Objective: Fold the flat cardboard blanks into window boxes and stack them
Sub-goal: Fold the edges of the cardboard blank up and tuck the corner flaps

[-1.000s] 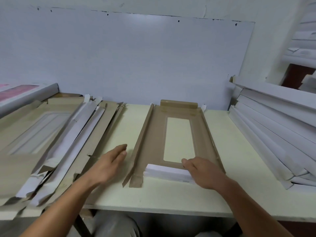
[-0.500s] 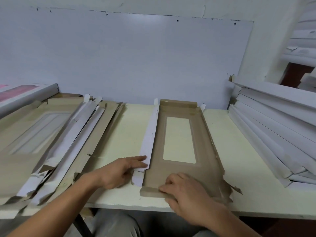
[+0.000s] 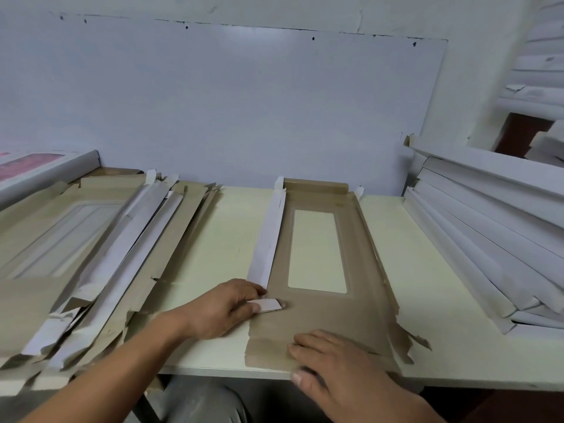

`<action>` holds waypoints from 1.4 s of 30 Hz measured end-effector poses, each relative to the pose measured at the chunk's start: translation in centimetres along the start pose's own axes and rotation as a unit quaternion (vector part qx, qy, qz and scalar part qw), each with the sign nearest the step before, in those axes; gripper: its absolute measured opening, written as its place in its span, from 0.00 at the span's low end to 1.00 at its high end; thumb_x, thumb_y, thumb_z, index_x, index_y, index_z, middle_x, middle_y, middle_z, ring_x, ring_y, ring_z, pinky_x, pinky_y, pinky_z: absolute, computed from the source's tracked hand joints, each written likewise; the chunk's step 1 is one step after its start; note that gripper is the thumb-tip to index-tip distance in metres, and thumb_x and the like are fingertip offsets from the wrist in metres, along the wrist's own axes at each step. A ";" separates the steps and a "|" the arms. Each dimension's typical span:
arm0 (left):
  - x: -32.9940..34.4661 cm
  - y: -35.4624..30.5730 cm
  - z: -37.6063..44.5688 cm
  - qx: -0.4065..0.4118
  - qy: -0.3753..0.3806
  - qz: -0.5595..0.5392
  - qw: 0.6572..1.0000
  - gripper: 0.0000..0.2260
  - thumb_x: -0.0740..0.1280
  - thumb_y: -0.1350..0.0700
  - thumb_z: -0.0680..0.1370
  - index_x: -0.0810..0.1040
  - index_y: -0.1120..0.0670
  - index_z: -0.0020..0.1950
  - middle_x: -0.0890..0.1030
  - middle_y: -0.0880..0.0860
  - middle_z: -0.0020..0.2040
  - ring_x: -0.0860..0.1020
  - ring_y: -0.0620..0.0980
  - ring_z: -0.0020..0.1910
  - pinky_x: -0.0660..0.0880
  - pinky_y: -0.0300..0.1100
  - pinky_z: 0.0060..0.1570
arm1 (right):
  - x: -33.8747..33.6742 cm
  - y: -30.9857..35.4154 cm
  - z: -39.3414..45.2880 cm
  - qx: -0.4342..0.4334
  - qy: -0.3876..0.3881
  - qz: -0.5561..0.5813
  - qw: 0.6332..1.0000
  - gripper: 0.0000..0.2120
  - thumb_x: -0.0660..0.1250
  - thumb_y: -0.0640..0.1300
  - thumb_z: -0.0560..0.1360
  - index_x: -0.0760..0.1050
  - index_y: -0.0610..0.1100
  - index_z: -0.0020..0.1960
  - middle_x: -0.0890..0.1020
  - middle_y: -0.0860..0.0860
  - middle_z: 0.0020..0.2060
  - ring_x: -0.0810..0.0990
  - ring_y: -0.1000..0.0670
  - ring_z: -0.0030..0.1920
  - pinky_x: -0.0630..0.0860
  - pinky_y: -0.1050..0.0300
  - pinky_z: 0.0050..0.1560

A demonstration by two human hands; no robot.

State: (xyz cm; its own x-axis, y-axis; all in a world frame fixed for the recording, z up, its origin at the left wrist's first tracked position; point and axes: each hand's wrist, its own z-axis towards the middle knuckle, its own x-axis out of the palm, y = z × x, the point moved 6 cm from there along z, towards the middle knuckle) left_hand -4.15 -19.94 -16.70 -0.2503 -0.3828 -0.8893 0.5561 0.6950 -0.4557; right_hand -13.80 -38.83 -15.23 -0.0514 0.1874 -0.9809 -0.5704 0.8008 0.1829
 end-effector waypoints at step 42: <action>0.9 -5.1 -1.1 0.042 -0.064 0.097 0.992 0.11 0.58 0.55 0.81 0.57 0.45 0.43 0.69 0.48 0.37 0.67 0.52 0.35 0.70 0.47 0.37 | -3.3 -14.9 0.7 0.076 0.005 0.064 0.995 0.09 0.66 0.37 0.72 0.77 0.51 0.41 0.80 0.56 0.39 0.77 0.55 0.40 0.76 0.57 0.44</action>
State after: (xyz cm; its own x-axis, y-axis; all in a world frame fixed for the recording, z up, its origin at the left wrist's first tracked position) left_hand -8.07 -23.18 -15.20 -0.0328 -0.3248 -0.9452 0.6492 0.7121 -0.2673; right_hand -4.56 -50.99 -14.70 -0.1241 0.2874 -0.9497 -0.4283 0.8479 0.3125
